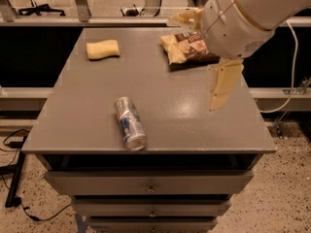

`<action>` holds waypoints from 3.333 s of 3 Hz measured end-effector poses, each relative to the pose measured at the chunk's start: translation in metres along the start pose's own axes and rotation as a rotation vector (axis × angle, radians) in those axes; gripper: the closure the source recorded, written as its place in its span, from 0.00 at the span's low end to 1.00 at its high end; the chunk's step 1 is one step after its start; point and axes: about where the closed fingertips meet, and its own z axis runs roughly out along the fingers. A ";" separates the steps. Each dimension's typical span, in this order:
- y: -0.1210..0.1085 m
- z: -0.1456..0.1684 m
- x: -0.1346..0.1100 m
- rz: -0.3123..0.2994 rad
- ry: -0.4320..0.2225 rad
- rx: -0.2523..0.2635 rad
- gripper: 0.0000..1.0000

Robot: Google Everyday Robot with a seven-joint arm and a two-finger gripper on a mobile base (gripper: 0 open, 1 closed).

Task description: Pick redbull can

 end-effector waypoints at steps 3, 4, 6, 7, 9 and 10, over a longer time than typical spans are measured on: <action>-0.010 0.062 -0.030 -0.344 0.091 -0.069 0.00; -0.010 0.110 -0.034 -0.569 0.176 -0.154 0.00; -0.015 0.168 -0.016 -0.838 0.338 -0.335 0.00; 0.001 0.186 -0.014 -0.866 0.337 -0.447 0.00; 0.022 0.204 -0.005 -0.873 0.316 -0.578 0.18; 0.015 0.203 -0.010 -0.890 0.320 -0.581 0.41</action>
Offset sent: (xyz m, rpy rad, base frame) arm 0.0162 0.0558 -0.0289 -0.2379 -0.1669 0.2758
